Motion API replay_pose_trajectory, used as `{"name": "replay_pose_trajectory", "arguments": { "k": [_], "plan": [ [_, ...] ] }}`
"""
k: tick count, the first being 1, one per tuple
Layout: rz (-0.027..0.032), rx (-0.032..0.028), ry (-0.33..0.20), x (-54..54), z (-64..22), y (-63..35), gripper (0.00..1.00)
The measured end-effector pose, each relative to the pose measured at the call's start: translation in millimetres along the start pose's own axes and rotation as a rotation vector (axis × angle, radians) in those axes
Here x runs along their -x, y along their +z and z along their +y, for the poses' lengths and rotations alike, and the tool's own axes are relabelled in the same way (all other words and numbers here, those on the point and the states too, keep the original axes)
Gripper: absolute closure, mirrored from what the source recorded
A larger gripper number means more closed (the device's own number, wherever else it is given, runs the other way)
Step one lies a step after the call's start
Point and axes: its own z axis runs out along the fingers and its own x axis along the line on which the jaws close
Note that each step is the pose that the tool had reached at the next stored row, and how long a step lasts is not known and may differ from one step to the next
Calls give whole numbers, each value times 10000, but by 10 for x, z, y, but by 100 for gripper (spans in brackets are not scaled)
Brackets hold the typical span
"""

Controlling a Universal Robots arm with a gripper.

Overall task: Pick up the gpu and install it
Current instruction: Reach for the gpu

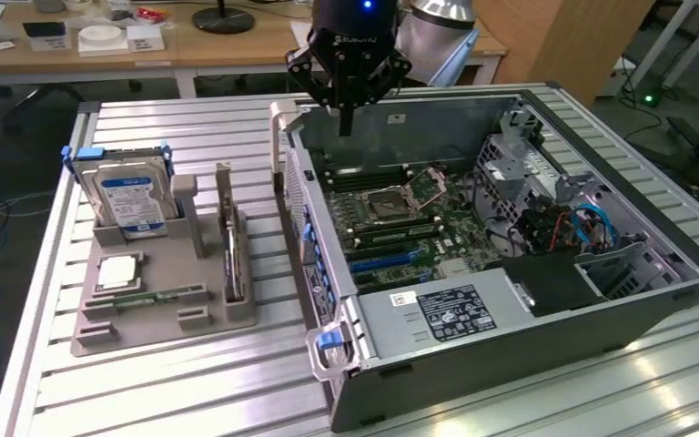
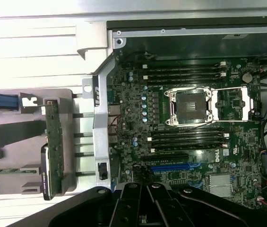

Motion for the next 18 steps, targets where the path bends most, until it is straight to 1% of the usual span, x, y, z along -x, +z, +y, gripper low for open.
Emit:
{"name": "replay_pose_trajectory", "arguments": {
  "k": [11, 18],
  "plan": [
    [1, 0, 0, -201, -15, -5, 89],
    [2, 0, -1, -304, -23, -7, 89]
  ]
}}
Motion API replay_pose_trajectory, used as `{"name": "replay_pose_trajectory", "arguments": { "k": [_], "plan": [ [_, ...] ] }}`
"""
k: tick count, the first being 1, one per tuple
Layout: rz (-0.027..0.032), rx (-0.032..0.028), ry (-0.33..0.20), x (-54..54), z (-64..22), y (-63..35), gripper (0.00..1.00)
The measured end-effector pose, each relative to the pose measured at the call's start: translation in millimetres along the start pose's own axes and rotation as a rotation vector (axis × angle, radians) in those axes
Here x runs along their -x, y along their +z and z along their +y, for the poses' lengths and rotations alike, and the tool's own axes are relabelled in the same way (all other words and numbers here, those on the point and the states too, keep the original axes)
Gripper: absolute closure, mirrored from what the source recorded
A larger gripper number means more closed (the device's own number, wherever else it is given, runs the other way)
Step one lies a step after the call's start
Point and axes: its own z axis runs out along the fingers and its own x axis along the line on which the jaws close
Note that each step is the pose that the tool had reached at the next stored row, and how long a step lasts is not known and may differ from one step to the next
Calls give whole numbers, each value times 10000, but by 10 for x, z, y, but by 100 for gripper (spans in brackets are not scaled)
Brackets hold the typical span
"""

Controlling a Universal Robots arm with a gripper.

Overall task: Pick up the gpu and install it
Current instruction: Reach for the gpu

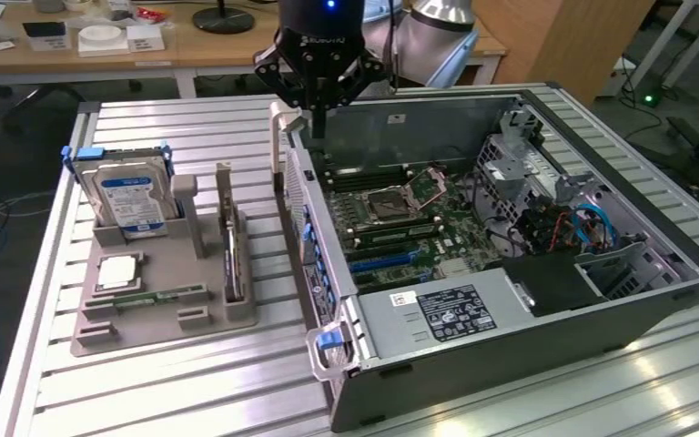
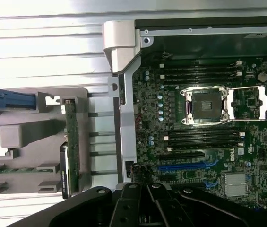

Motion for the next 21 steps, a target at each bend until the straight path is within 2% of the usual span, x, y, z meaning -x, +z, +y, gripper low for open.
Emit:
{"name": "replay_pose_trajectory", "arguments": {
  "k": [21],
  "plan": [
    [2, 0, 1, -322, -25, -7, 89]
  ]
}}
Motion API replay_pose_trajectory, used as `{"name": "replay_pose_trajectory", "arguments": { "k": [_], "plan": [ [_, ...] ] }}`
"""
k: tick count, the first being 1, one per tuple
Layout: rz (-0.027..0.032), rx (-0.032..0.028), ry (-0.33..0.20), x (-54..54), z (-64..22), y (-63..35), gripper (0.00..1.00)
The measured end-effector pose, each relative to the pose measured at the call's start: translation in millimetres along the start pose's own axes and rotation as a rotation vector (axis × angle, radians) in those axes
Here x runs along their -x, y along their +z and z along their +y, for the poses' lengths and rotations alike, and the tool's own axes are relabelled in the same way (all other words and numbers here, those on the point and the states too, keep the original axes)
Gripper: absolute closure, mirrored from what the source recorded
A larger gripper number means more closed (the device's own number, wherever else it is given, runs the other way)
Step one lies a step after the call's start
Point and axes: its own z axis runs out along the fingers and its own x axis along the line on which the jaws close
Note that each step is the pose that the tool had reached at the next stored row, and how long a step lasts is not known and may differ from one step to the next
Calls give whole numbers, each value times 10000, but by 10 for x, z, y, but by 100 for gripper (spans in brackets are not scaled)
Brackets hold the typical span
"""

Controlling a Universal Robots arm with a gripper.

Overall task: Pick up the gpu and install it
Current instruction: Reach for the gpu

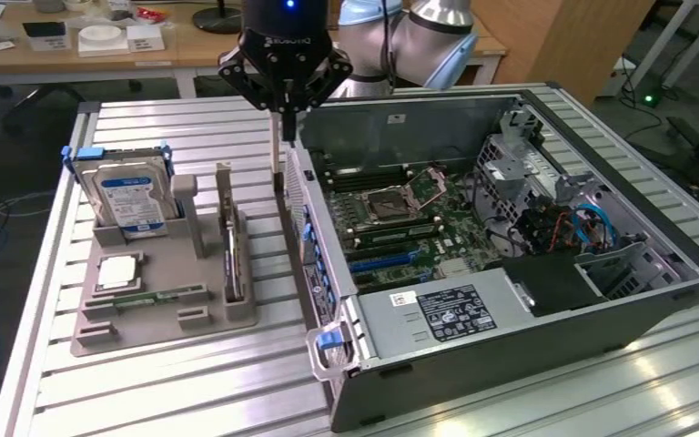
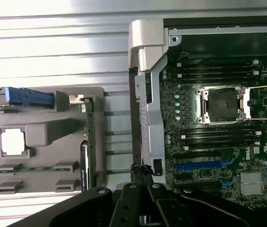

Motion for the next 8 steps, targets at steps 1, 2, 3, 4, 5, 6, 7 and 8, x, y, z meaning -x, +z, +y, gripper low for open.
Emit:
{"name": "replay_pose_trajectory", "arguments": {
  "k": [1, 2, 3, 4, 5, 6, 7, 8],
  "plan": [
    [0, 0, 1, -16, -1, 0, 89],
    [0, 0, 0, -32, -3, -1, 89],
    [0, -1, 0, -48, -4, -1, 89],
    [0, 0, -1, -65, -5, -1, 89],
    [1, -1, -1, -82, -6, -2, 89],
    [0, 0, -1, -99, -8, -2, 89],
    [1, -1, -1, -115, -9, -2, 89],
    [1, -1, -1, -131, -10, -3, 89]
  ]
}}
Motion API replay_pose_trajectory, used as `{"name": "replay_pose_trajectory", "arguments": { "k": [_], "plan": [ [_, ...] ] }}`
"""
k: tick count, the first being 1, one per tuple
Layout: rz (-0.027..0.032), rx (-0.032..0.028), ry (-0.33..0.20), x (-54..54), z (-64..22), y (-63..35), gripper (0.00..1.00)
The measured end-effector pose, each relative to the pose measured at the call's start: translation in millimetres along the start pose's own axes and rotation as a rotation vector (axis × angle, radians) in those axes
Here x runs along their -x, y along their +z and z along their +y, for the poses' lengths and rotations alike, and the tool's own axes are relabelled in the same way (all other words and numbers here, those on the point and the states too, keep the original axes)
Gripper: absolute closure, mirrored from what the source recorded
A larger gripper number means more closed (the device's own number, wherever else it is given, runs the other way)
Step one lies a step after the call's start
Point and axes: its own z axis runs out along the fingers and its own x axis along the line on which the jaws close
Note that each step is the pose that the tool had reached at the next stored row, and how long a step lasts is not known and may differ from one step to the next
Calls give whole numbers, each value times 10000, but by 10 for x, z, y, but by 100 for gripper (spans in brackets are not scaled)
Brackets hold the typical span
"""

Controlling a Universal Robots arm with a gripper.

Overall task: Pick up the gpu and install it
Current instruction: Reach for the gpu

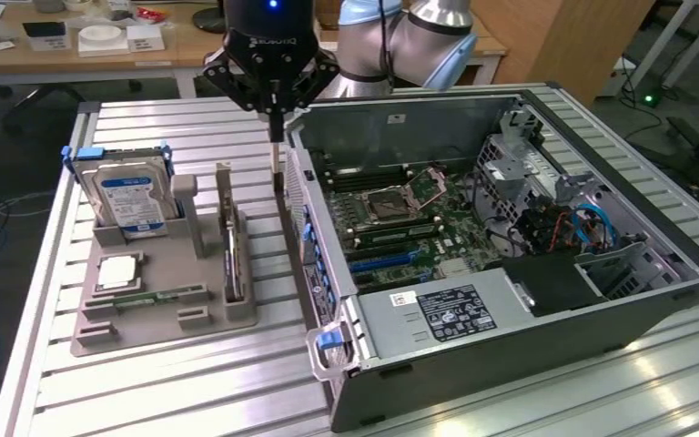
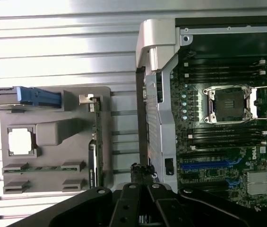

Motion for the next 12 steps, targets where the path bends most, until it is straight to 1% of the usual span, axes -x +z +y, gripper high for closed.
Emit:
{"name": "replay_pose_trajectory", "arguments": {
  "k": [12],
  "plan": [
    [1, 0, 0, -194, -14, -4, 89]
  ]
}}
